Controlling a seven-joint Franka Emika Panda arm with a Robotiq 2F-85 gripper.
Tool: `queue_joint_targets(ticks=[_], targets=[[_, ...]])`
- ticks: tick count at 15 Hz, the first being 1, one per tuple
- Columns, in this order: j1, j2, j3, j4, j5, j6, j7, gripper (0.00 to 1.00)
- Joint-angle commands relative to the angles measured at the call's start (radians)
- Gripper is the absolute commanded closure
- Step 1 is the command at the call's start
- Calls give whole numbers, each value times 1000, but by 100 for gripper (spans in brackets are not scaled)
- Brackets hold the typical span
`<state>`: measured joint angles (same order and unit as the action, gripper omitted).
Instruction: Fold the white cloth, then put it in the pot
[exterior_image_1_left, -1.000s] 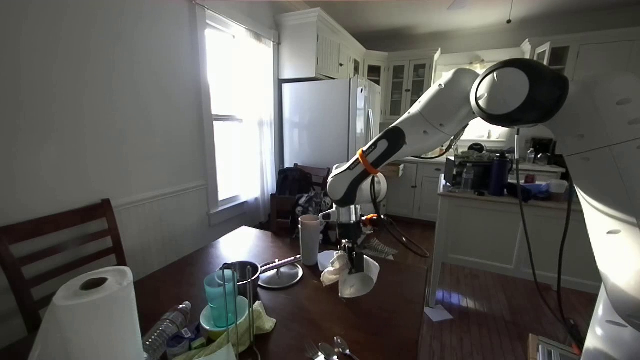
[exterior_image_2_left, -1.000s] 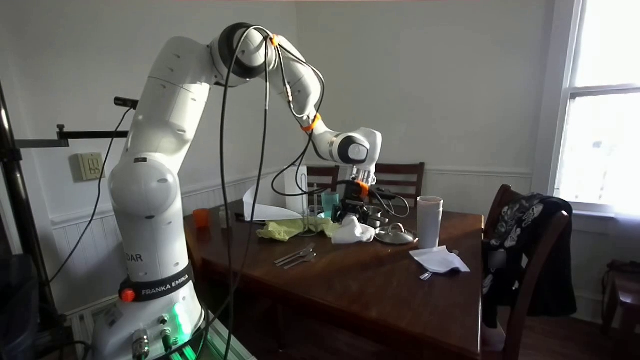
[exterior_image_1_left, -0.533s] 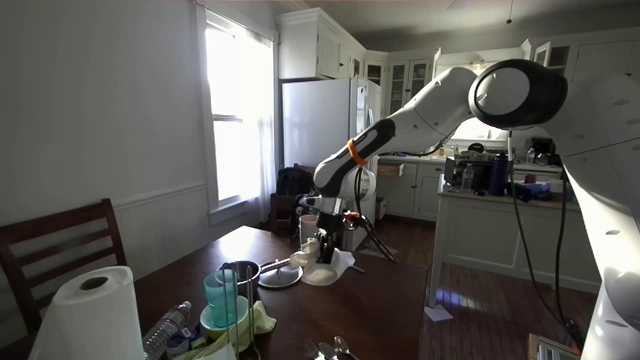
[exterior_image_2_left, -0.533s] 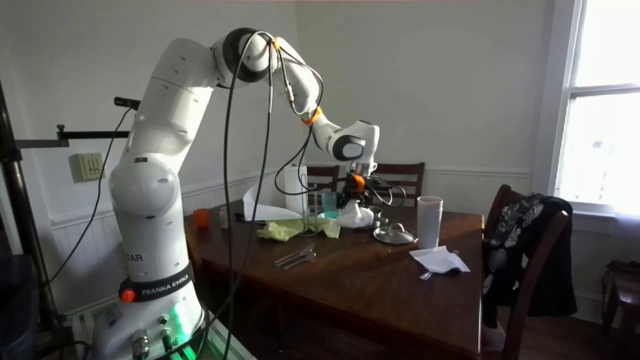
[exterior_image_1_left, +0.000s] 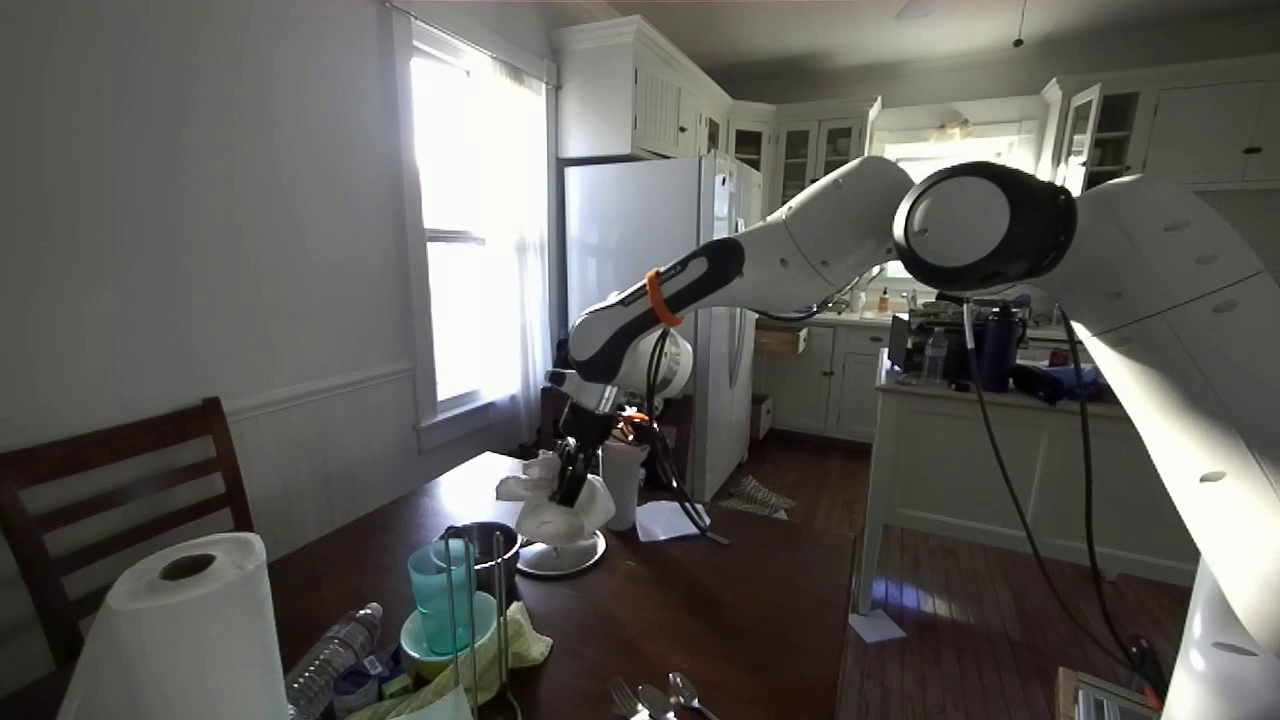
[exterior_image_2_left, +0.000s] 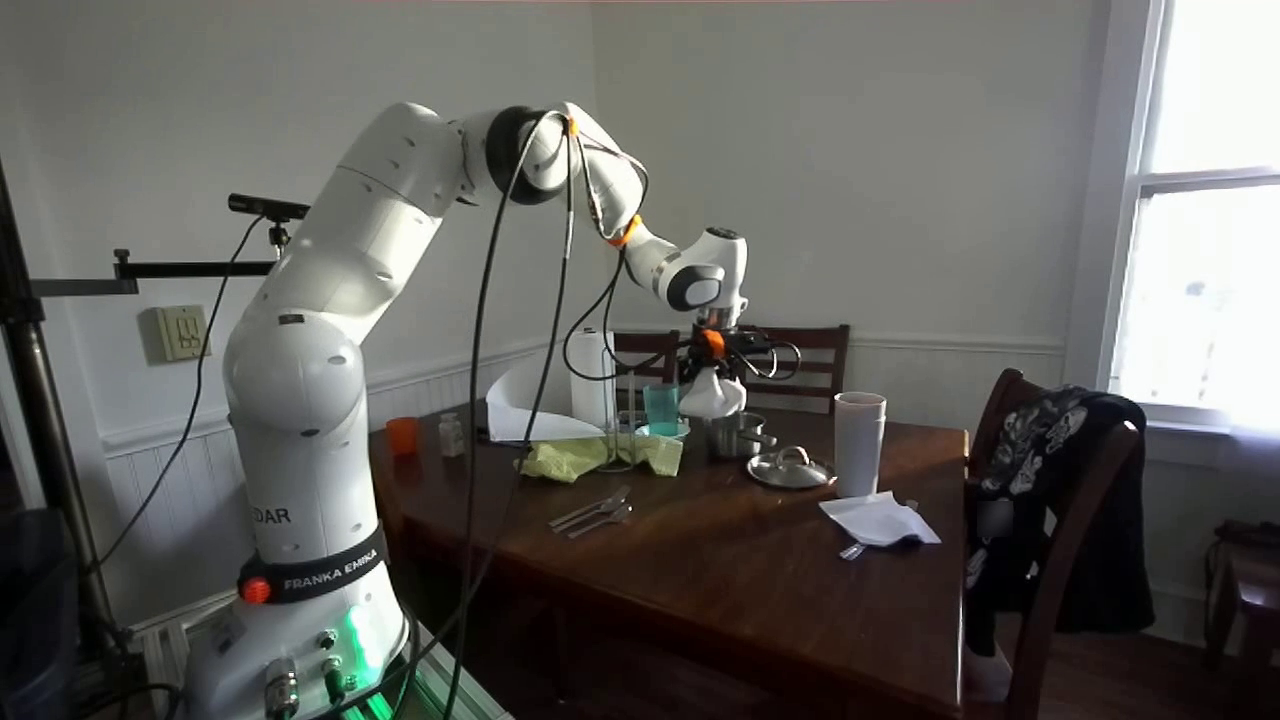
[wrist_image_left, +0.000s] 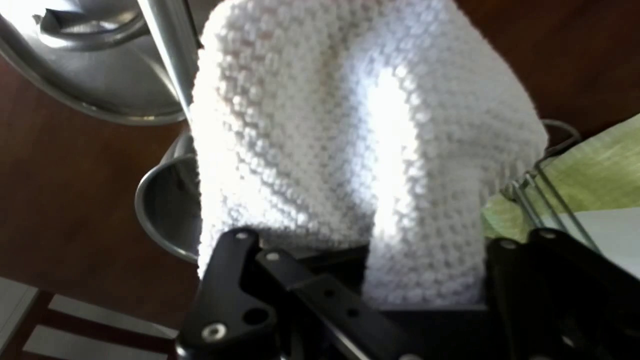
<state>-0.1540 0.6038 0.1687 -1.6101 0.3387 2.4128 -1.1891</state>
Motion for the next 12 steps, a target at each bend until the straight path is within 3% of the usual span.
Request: queue_joint_targets(ticks=[1,7,12], targets=[[29,172,24,224,-13,42,48,100],[68,391,45,515,-58,57,88,100],[90,523,46,686,-103,70,104,100]])
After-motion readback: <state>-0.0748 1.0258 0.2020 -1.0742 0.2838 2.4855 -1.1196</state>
